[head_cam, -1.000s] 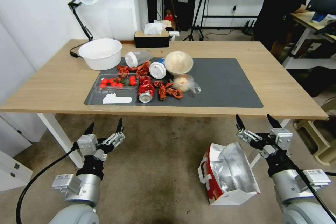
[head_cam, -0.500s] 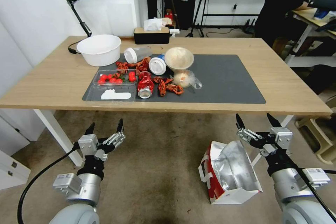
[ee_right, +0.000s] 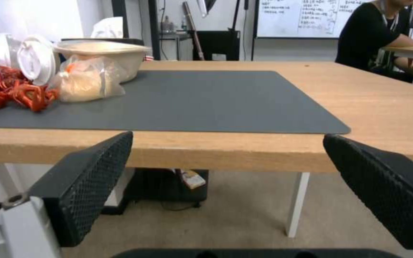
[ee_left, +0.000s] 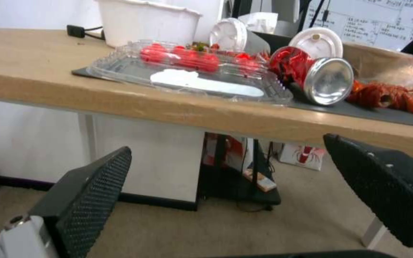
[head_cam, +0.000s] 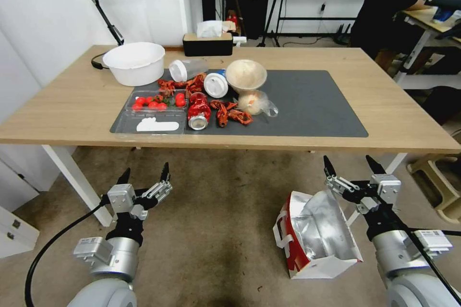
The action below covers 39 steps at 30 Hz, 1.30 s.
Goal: Pick up the food delivery bag from the floor and place it on the table.
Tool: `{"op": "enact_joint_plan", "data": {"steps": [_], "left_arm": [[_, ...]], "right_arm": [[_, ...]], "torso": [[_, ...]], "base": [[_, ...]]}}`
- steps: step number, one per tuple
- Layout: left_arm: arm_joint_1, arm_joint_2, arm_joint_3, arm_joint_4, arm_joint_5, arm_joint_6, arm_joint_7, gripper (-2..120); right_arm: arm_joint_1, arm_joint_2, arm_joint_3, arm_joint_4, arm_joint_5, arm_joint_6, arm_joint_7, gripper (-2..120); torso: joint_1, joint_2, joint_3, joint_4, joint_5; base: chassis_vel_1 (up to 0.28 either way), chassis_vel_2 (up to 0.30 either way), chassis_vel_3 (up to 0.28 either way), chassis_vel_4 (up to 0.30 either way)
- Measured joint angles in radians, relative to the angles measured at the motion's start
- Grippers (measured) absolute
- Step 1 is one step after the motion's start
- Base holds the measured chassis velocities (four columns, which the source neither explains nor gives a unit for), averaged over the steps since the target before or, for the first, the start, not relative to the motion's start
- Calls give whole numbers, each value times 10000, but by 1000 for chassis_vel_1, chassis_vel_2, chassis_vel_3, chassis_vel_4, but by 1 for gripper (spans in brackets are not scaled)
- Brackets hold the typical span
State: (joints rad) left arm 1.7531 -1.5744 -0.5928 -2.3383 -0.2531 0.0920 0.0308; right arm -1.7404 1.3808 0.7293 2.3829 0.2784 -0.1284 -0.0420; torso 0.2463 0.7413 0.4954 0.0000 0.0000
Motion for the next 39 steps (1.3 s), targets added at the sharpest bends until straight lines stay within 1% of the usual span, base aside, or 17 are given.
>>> {"op": "enact_joint_plan", "data": {"steps": [13,16,24,27,33,39], "left_arm": [[-20,33,-9,34,0,-30,25,100],[-21,35,-13,42,1,-49,37,100],[-21,49,-34,41,2,-69,38,100],[-33,46,-31,41,7,-71,38,100],[-54,58,-36,41,14,-72,38,100],[-54,72,-46,41,14,-71,35,100]], "right_arm": [[19,17,8,-1,4,12,-8,100],[81,42,-4,-18,4,12,-17,100],[163,61,-37,-51,3,-9,-20,100],[164,51,-30,-56,2,-13,-20,100],[168,51,-22,-57,2,-14,-20,100],[182,56,-25,-67,-2,-21,-20,100]], "torso": [[-210,-512,-305,0,0],[-293,-707,-418,0,0],[-401,-971,-573,0,0],[-468,-1148,-682,0,0],[-556,-1351,-800,0,0],[-654,-1635,-981,0,0]], "base": [[0,0,0,0],[0,0,0,0],[0,0,0,0],[0,0,0,0],[0,0,0,0],[0,0,0,0]]}}
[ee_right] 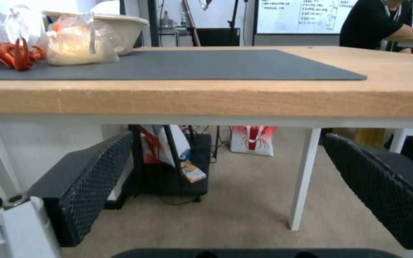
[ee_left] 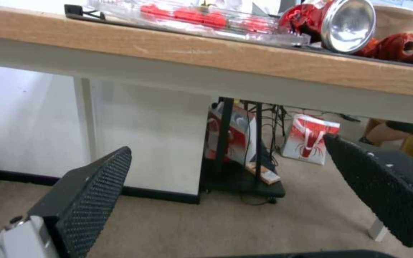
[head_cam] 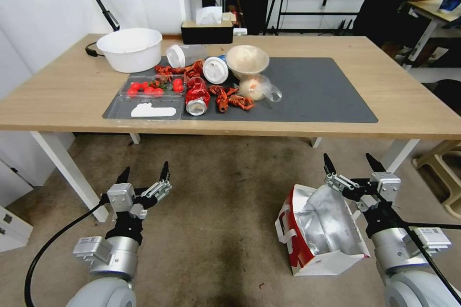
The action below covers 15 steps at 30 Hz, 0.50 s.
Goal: Pick up the food delivery bag from the floor and place it on the table.
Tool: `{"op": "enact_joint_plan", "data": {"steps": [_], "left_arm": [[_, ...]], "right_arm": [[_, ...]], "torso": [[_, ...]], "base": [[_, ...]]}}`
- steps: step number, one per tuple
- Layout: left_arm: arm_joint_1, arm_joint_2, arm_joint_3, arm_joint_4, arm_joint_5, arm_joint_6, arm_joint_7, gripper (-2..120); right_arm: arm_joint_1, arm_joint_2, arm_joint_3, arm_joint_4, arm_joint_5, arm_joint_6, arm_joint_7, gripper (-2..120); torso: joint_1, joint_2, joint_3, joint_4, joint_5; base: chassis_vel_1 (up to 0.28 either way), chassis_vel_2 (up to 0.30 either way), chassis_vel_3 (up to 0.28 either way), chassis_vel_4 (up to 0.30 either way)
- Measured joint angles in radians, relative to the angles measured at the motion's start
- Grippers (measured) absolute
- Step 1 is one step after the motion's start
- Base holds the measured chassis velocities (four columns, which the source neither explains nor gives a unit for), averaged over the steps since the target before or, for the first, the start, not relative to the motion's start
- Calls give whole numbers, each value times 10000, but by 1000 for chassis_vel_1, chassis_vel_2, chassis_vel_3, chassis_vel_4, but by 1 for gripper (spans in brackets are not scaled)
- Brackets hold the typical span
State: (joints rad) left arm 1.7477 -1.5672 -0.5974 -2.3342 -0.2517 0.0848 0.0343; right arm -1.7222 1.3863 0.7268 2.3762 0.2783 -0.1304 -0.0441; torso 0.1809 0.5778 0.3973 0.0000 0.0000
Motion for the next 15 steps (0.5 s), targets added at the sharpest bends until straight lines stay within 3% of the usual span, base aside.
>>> {"op": "enact_joint_plan", "data": {"steps": [15], "left_arm": [[4,14,-13,6,0,0,-7,100]], "right_arm": [[-1,18,-7,-26,-23,7,-1,100]], "torso": [[-220,-584,-367,-1,0]], "base": [[0,0,0,0]]}}
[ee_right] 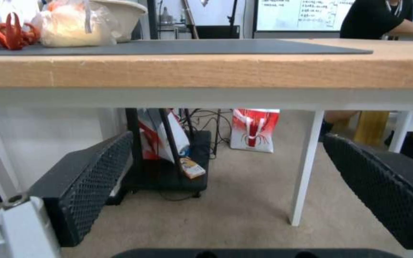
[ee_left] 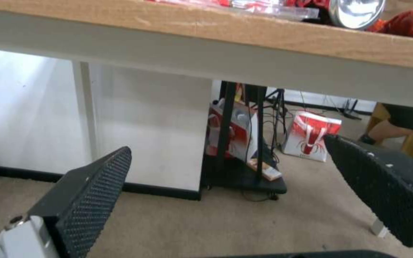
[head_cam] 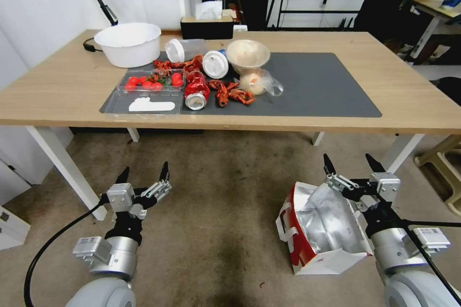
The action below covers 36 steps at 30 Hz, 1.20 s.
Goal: Pick up the food delivery bag from the floor and place it on the table.
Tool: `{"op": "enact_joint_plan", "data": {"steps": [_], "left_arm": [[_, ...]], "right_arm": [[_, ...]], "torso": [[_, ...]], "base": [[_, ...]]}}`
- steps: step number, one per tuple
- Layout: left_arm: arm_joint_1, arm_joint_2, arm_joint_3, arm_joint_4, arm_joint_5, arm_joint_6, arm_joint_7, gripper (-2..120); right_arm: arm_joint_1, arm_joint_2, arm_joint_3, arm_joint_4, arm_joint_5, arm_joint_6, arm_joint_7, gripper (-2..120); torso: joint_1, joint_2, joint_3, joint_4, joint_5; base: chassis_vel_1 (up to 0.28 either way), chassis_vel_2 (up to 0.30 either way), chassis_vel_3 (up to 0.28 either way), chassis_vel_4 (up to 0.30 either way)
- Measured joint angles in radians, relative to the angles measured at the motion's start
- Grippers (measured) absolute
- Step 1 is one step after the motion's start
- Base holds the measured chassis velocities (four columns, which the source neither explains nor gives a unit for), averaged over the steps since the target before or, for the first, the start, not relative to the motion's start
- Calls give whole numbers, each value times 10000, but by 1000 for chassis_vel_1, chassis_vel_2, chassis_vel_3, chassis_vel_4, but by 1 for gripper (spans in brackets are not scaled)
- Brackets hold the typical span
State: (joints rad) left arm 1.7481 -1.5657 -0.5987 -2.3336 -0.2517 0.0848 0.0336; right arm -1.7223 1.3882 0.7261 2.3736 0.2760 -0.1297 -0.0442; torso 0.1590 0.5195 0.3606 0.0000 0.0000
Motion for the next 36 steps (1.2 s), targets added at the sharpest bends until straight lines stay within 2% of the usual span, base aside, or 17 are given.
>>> {"op": "enact_joint_plan", "data": {"steps": [36], "left_arm": [[16,0,-13,22,0,-59,2,100]], "right_arm": [[-2,-13,3,-34,-5,160,-49,100]], "torso": [[-529,-1493,-960,0,-1]], "base": [[0,0,0,0]]}}
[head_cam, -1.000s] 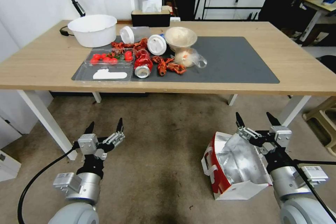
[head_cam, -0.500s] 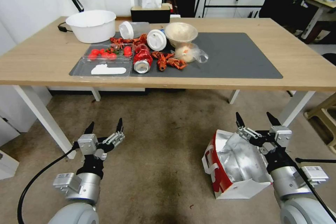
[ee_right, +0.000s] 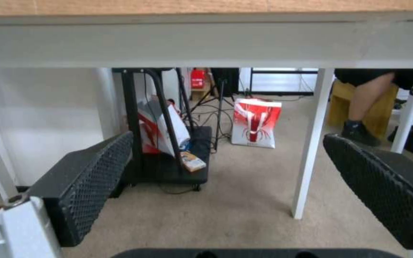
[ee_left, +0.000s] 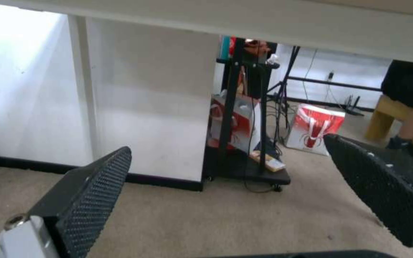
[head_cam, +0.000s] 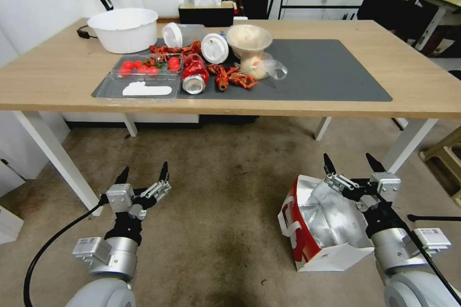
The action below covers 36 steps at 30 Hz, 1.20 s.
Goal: Pick up the food delivery bag from the floor and place it on the table.
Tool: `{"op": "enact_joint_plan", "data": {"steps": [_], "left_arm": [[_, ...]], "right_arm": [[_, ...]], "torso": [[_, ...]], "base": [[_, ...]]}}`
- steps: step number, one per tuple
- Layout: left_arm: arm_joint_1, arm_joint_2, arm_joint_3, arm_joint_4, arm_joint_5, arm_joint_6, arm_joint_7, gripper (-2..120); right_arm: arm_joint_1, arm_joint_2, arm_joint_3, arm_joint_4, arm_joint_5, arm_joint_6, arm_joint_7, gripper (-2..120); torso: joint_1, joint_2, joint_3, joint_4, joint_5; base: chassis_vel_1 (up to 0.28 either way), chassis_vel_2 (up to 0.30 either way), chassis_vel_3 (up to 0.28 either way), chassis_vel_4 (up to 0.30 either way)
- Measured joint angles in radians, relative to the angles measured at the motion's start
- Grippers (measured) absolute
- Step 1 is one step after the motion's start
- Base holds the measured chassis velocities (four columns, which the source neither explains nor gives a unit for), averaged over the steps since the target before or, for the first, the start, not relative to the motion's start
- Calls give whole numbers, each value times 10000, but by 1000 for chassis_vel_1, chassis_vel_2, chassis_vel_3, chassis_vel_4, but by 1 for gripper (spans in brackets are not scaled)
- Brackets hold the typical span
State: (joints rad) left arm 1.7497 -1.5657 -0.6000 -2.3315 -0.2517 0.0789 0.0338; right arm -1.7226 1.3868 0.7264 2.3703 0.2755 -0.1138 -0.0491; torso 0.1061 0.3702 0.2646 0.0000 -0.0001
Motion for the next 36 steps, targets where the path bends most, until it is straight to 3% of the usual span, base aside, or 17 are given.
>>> {"op": "enact_joint_plan", "data": {"steps": [36], "left_arm": [[-81,101,17,244,19,-124,12,100]], "right_arm": [[123,-120,0,-206,72,225,-41,100]], "torso": [[-399,-1330,-934,0,0]], "base": [[0,0,0,0]]}}
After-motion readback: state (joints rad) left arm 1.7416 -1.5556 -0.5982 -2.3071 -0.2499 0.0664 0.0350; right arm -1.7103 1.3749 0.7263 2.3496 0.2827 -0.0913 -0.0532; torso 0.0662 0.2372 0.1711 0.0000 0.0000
